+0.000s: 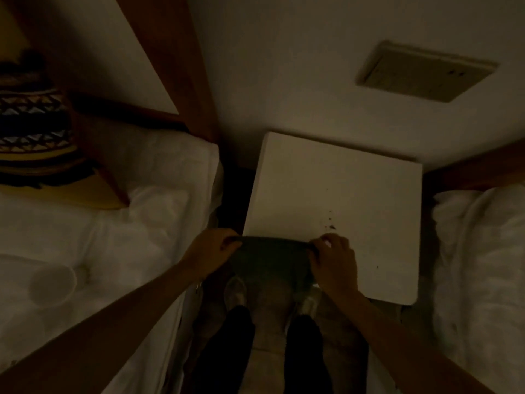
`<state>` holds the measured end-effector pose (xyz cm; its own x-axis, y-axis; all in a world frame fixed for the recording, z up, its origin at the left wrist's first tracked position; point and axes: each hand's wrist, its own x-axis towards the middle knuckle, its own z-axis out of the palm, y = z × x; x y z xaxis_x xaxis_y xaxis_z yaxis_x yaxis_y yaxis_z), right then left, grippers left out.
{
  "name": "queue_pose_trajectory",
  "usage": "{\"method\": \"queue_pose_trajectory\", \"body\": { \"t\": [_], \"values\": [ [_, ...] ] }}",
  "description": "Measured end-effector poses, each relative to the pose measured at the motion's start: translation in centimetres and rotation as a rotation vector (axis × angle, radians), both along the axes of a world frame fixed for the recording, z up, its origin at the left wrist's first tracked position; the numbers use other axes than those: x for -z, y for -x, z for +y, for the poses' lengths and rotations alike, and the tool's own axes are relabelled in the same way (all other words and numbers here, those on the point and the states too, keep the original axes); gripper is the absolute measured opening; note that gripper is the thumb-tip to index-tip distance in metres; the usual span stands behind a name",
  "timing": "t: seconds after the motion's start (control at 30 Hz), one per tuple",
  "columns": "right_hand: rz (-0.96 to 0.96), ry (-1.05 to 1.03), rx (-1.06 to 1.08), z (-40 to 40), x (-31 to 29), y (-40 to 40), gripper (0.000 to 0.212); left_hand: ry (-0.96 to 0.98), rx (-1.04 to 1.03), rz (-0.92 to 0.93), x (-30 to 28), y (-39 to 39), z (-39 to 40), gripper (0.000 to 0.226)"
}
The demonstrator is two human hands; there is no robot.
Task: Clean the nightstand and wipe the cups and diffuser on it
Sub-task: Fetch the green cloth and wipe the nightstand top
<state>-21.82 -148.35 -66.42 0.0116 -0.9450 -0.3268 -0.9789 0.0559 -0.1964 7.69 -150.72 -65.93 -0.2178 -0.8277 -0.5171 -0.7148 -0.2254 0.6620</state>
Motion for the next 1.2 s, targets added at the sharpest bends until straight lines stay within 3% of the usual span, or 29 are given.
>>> {"method": "queue_pose_trajectory", "body": {
  "t": [0.07,0.1,0.2,0.3,0.47,0.63,0.77,0.87,0.97,1.2],
  "values": [
    [-0.024,0.080,-0.026,-0.9,1.2,-1.1,0.043,0.013,-0.058,0.015,1.3,-0.2,-0.8,0.017],
    [-0.052,0.135,-0.142,-0.8,1.8,-1.9,0.051,0.013,-0.083,0.020,1.9,-0.2,-0.8,0.016],
    [-0.222,0.208,-0.705,0.0,4.5,-4.1,0.058,0.014,-0.123,0.038,3.8,0.1,-0.7,0.016],
    [-0.279,0.160,-1.060,-0.1,7.6,-5.0,0.062,0.016,-0.179,0.033,5.4,-0.1,-0.5,0.019],
    [-0.393,0.101,-1.226,-3.7,10.4,-6.0,0.062,0.043,-0.449,0.076,7.2,-0.2,-0.4,0.025],
    [-0.321,0.244,-1.024,-12.0,10.6,-8.4,0.056,0.097,-0.647,0.158,7.2,2.5,-2.7,0.027],
    [-0.187,0.326,-0.845,-20.0,10.0,-8.6,0.049,0.171,-0.535,0.116,7.4,5.0,-5.8,0.044],
    [-0.120,0.328,-0.729,-23.5,10.0,-7.5,0.047,0.263,-0.289,0.029,7.8,7.1,-8.4,0.055],
    [-0.063,0.297,-0.528,-24.2,9.7,-6.2,0.052,0.313,-0.148,0.001,8.5,9.0,-9.7,0.064],
    [0.008,0.255,-0.096,-18.1,10.1,-2.9,0.058,0.352,-0.266,0.008,9.3,11.2,-8.8,0.061]
  ]
}}
